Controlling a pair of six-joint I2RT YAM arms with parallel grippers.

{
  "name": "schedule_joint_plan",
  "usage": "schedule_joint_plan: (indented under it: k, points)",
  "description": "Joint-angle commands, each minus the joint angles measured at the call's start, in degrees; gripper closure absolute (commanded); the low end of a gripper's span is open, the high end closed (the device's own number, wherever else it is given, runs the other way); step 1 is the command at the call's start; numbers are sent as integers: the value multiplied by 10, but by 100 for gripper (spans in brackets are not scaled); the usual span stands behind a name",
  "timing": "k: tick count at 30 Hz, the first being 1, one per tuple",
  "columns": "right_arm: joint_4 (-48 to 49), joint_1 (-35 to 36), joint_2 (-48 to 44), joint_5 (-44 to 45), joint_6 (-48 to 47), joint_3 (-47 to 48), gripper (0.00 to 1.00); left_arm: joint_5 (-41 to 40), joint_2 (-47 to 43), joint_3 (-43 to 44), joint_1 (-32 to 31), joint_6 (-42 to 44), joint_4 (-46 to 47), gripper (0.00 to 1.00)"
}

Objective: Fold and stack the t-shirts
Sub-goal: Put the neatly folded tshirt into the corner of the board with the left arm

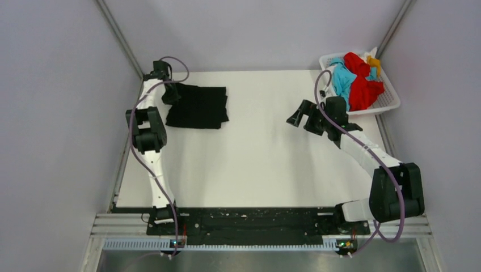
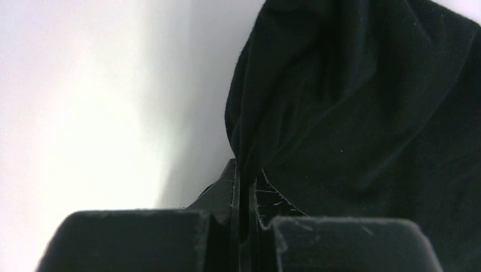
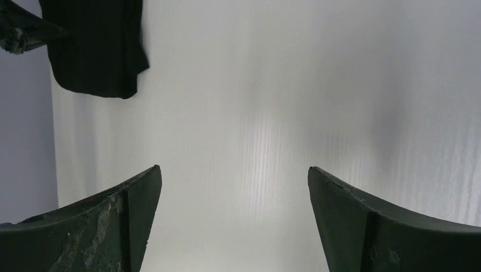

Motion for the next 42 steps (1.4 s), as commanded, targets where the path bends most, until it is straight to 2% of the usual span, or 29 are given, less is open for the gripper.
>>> schedule_joint_plan:
  k: [1, 4, 8, 14, 18, 21, 23, 24, 26, 28, 36, 40, 42]
  points:
    - [-34, -6, -31, 71, -24, 47, 1, -6, 71, 141, 37, 81, -29, 100]
    - [-50, -5, -35, 91, -27, 57, 1, -7, 106, 192, 65, 87, -26, 100]
    - [-64, -6, -37, 121, -27, 63, 1, -25, 112, 190, 93, 97, 21, 100]
    - [-70, -6, -24, 132, -15, 69, 1, -54, 130, 228, 103, 113, 49, 100]
    - [-75, -6, -9, 125, -6, 75, 1, -102, 127, 229, 106, 130, 70, 100]
    - [-77, -6, -3, 111, 1, 76, 1, -105, 128, 229, 115, 128, 75, 100]
    - [-76, -6, -3, 109, 4, 75, 1, -105, 125, 229, 118, 126, 79, 77]
    - [-77, -5, -3, 109, 5, 74, 1, -104, 123, 228, 118, 126, 83, 60]
    - [-80, -6, -6, 109, 6, 74, 1, -97, 115, 229, 118, 119, 86, 5]
    - [-80, -6, -9, 112, 6, 73, 1, -97, 97, 227, 117, 100, 87, 1]
    - [-63, -6, -48, 142, -10, 43, 1, -95, -41, 150, 76, 34, 86, 1]
    - [-58, -6, -90, 141, -32, 11, 1, -29, -159, 18, 53, -9, 114, 1]
    - [-52, -6, -115, 162, -37, -14, 1, 20, -226, -89, 42, -43, 142, 1]
